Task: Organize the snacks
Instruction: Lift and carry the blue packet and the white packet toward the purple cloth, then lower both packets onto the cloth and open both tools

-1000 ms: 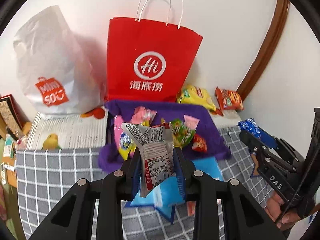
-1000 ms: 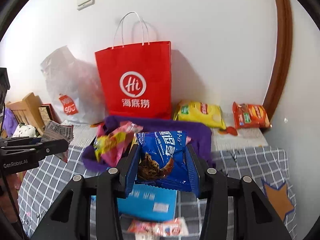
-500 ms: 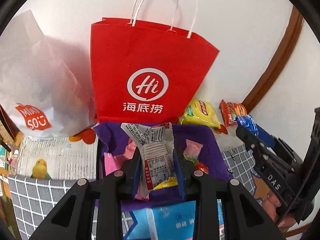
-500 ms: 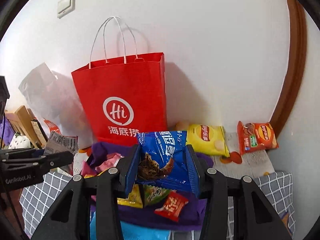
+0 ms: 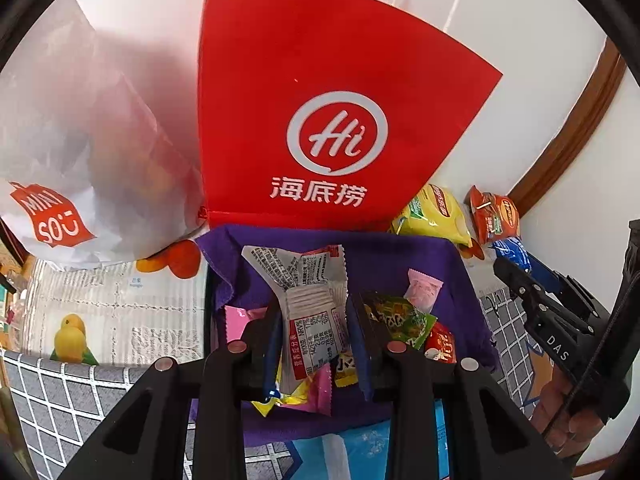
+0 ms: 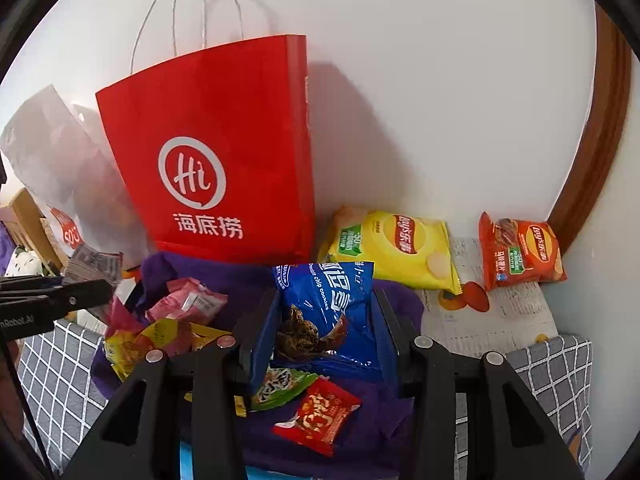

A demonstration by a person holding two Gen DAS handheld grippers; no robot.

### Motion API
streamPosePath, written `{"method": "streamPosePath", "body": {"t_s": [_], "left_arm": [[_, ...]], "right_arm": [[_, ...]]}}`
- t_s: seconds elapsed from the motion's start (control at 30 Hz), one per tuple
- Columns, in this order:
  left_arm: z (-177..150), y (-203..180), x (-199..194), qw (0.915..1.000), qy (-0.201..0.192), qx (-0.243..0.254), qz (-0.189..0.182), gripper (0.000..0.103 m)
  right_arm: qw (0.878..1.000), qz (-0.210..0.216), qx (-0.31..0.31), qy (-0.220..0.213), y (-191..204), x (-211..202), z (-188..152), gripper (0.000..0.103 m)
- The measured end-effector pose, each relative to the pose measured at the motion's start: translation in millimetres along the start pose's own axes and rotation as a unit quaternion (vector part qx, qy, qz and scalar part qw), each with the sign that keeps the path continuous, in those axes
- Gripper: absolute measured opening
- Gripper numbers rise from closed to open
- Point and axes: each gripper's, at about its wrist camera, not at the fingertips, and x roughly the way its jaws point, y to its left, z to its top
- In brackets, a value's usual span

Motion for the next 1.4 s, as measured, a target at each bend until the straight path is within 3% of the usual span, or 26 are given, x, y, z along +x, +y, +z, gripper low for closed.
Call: {"method": "streamPosePath", "body": {"t_s": [1.4], "left_arm": [[-2, 2, 15, 0.9998, 0.021, -0.005, -0.001, 0.029]], "right_arm": [[1.0, -0.016, -0.004, -0.009, -15, -11, 3, 0.045]]}}
